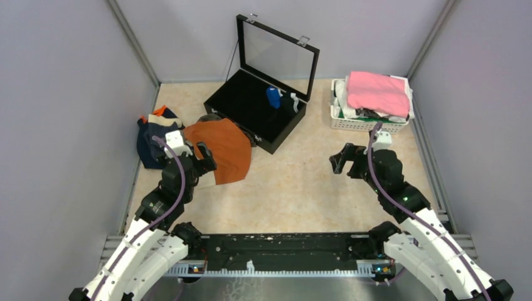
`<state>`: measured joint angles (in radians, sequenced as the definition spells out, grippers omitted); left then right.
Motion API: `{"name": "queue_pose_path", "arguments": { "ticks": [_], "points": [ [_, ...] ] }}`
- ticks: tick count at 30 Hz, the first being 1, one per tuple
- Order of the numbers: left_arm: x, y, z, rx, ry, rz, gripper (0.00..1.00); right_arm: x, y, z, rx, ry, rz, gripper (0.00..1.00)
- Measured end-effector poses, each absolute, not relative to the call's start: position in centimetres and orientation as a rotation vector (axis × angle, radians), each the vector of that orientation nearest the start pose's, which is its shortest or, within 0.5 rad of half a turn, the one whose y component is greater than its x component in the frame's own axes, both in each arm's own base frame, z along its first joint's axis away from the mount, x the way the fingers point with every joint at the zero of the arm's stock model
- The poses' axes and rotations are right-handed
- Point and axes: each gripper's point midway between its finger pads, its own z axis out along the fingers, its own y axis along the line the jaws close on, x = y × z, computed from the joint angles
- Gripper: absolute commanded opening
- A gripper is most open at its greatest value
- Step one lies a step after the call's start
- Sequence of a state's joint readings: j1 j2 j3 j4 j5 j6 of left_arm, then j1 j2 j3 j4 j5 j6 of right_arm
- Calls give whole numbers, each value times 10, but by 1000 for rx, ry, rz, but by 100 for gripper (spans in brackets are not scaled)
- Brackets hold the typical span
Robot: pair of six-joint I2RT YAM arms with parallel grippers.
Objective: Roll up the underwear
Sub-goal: Pick up the underwear from the corner of the board.
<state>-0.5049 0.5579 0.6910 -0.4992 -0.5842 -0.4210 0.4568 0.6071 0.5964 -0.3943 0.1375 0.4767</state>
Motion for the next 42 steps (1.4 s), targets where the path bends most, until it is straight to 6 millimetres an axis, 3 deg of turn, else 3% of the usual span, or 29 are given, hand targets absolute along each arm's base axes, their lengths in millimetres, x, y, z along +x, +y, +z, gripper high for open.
{"name": "queue_pose_path", "arguments": {
  "ticks": [5,11,14,21,26,29,35,42],
  "points": [
    [243,-40,227,-305,1852,-69,99,239,113,183,124,2027,470,98],
    [246,-39,220,-325,1875,-48,99,247,134,168,80,2117,527,96],
    [247,-38,216,-328,1891,-35,99,256,163,161,31,2162,563,97],
    [246,-34,213,-342,1899,-21,99,254,287,144,-281,2201,662,96],
    [245,-33,215,-354,1893,-24,99,264,353,105,-364,2246,707,91],
    [244,-32,216,-360,1888,-27,99,272,379,83,-365,2271,736,87],
    [243,-31,217,-369,1880,-34,99,285,407,45,-356,2321,741,82],
    [243,-32,217,-369,1880,-34,99,307,436,41,-343,2291,762,68]
  ]
}}
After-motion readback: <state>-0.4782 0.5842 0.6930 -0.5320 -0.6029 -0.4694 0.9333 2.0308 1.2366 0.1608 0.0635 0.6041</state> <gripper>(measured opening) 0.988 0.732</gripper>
